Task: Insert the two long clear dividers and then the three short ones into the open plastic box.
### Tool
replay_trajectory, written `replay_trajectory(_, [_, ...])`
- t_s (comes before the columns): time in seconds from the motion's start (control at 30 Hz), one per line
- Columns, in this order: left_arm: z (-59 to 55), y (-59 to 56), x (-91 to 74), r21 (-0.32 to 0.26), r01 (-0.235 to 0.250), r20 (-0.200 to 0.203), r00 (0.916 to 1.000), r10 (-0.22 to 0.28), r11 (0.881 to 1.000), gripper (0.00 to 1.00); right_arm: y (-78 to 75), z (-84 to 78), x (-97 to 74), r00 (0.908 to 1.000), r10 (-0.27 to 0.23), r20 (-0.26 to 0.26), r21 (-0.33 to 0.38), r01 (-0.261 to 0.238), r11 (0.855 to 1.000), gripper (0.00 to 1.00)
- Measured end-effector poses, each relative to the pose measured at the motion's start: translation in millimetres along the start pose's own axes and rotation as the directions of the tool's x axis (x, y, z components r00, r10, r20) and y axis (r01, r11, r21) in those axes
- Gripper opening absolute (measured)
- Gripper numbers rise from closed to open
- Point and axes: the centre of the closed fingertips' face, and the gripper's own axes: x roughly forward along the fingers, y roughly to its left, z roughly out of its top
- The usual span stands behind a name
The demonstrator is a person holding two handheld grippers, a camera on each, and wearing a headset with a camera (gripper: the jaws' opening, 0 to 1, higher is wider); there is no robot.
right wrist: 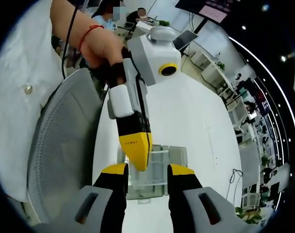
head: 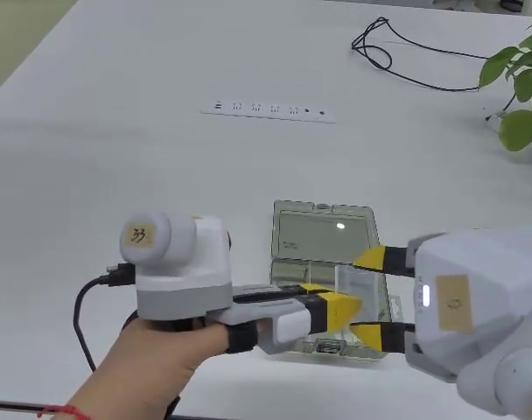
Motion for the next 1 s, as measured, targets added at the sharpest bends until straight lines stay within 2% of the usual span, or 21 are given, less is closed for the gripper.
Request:
replay_trajectory(0.23, [-0.6, 0.3, 0.2, 0.002, 0.000, 0.001, 1.0000, 0.000, 1.000, 0.00, 0.3, -0.4, 0.5, 1.0000, 0.002, -0.006, -0.013, -0.002, 1.000, 0.33])
replay_trajectory(0.4, [-0.2, -0.4, 0.1, 0.005, -0.005, 0.017, 0.9998, 0.005, 1.000, 0.00, 0.3, -0.1, 0.0, 1.0000, -0.001, -0.004, -0.025, 0.001, 1.000, 0.33])
replay_trajectory(0.6, [0.2, 2.0, 0.1, -0.023, -0.014, 0.028, 0.9995, 0.015, 1.000, 0.00, 0.1, -0.1, 1.0, 1.0000, -0.002, -0.004, -0.029, 0.001, 1.000, 0.33])
replay_trajectory(0.67, [-0.2, 5.6, -1.1, -0.013, -0.029, 0.025, 0.9993, 0.030, 0.999, 0.00, -1.3, 2.0, -0.1, 1.0000, -0.005, 0.006, -0.024, 0.005, 1.000, 0.33])
replay_trajectory(0.7, [2.1, 5.6, -0.7, 0.005, -0.023, 0.038, 0.9990, 0.023, 1.000, 0.00, -1.6, 4.4, -2.3, 0.9998, 0.003, 0.021, -0.011, -0.003, 1.000, 0.33])
replay_trajectory(0.77, [1.8, 3.4, -3.5, -0.014, -0.011, 0.036, 0.9993, 0.011, 1.000, 0.00, -1.9, 8.1, -5.3, 0.9986, 0.012, 0.051, 0.018, -0.013, 1.000, 0.33])
replay_trajectory(0.8, [2.1, 3.2, -4.2, -0.005, -0.011, 0.036, 0.9993, 0.011, 1.000, 0.00, -2.1, 10.3, -7.6, 0.9970, 0.021, 0.074, 0.044, -0.024, 0.999, 0.34])
replay_trajectory(0.87, [0.4, 4.4, -7.0, 0.072, -0.017, 0.015, 0.9998, 0.016, 0.997, 0.00, -2.9, 12.8, -11.1, 0.9932, 0.038, 0.110, 0.078, -0.046, 0.996, 0.34])
replay_trajectory(0.97, [-4.7, 0.6, -9.8, 0.202, 0.000, -0.027, 0.9996, 0.005, 0.979, 0.00, -6.6, 12.9, -18.9, 0.9826, 0.082, 0.167, 0.140, -0.106, 0.985, 0.33])
replay_trajectory(1.0, [-7.4, -2.7, -10.9, 0.249, 0.018, -0.048, 0.9988, -0.006, 0.968, 0.00, -8.3, 12.8, -22.7, 0.9763, 0.104, 0.190, 0.155, -0.135, 0.979, 0.33])
